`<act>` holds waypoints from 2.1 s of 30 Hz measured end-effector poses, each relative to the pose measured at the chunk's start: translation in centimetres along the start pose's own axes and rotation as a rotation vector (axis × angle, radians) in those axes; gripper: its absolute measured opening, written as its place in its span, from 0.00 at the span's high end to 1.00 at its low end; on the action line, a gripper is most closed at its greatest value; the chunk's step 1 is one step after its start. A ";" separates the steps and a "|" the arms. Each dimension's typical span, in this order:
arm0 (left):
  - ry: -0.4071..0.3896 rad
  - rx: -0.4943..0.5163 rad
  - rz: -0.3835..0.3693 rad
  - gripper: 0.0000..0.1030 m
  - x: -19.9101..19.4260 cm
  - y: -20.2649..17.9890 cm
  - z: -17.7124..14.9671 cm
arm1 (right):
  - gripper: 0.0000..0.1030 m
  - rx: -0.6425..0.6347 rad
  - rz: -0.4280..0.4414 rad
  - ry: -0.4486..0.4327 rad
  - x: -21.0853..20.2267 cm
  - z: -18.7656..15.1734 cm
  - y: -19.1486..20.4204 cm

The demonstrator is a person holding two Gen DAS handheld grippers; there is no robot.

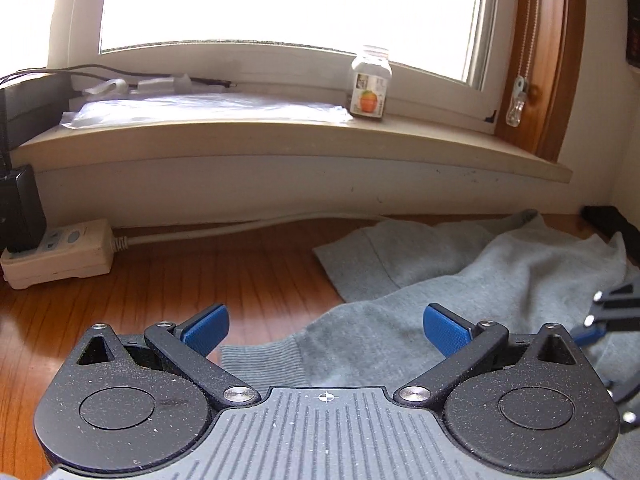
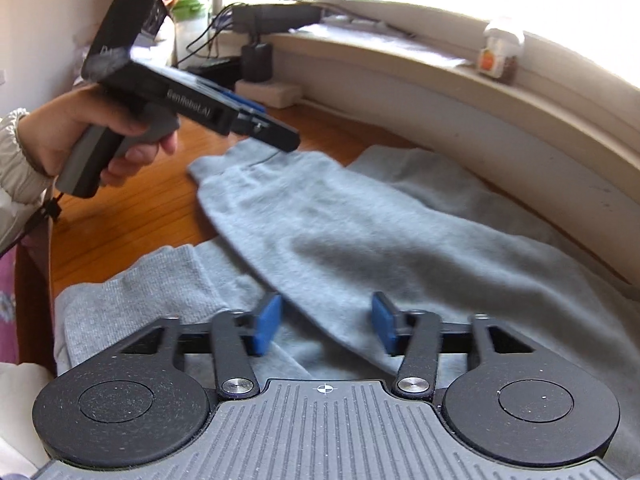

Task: Fold clothes

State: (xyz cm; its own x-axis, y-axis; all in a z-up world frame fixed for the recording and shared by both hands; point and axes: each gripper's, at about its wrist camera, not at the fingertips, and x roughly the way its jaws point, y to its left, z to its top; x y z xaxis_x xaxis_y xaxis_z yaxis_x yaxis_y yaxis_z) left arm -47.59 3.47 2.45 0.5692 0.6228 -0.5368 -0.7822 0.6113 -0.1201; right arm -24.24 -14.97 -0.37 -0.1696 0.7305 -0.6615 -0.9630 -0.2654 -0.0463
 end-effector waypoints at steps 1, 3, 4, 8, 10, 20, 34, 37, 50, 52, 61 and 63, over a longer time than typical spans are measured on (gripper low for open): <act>-0.004 -0.001 0.000 0.00 0.0 0.0 0.1 | 0.79 0.004 0.001 -0.012 -0.2 0.0 -0.2; -0.013 -0.004 0.000 0.00 -0.1 0.1 0.2 | 0.97 0.015 0.000 -0.043 -0.6 0.0 -0.5; -0.021 -0.007 0.001 0.00 -0.2 0.0 0.3 | 0.97 0.024 -0.007 -0.065 -1.2 0.0 -0.8; -0.055 -0.020 -0.006 0.00 -0.4 -0.5 1.0 | 0.97 0.092 -0.104 -0.173 -4.9 0.4 -4.0; -0.061 -0.020 -0.019 0.00 -0.3 -1.1 1.6 | 0.98 0.114 -0.173 -0.206 -7.2 0.4 -6.4; -0.048 0.050 -0.106 0.00 2.6 -7.6 5.5 | 0.99 0.213 -0.744 -0.207 -21.3 -3.1 -22.8; 0.077 0.131 -0.282 0.00 10.5 -20.8 5.7 | 0.55 0.692 -0.688 -0.214 -22.6 -12.6 -28.5; 0.113 0.189 -0.291 0.00 12.0 -23.1 4.3 | 0.53 0.732 -0.574 -0.216 -20.0 -14.7 -27.2; 0.109 0.279 -0.226 0.00 12.7 -23.0 1.3 | 0.36 0.694 -0.480 -0.197 -16.2 -16.1 -26.0; 0.131 0.261 -0.215 0.00 12.7 -22.8 1.2 | 0.36 0.690 -0.497 -0.189 -15.9 -15.9 -25.7; 0.150 0.192 -0.250 0.00 11.4 -21.6 0.4 | 0.33 0.678 -0.505 -0.174 -16.0 -15.9 -24.8; 0.151 0.180 -0.257 0.00 11.5 -21.3 0.7 | 0.32 0.674 -0.503 -0.171 -16.0 -15.8 -24.9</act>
State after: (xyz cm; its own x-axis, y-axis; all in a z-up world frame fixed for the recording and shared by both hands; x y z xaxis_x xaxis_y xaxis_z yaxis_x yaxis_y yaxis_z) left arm -24.18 -2.07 -0.56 0.6875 0.3658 -0.6273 -0.5530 0.8236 -0.1257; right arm 5.77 -29.97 -0.42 0.3339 0.7604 -0.5571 -0.8419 0.5064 0.1865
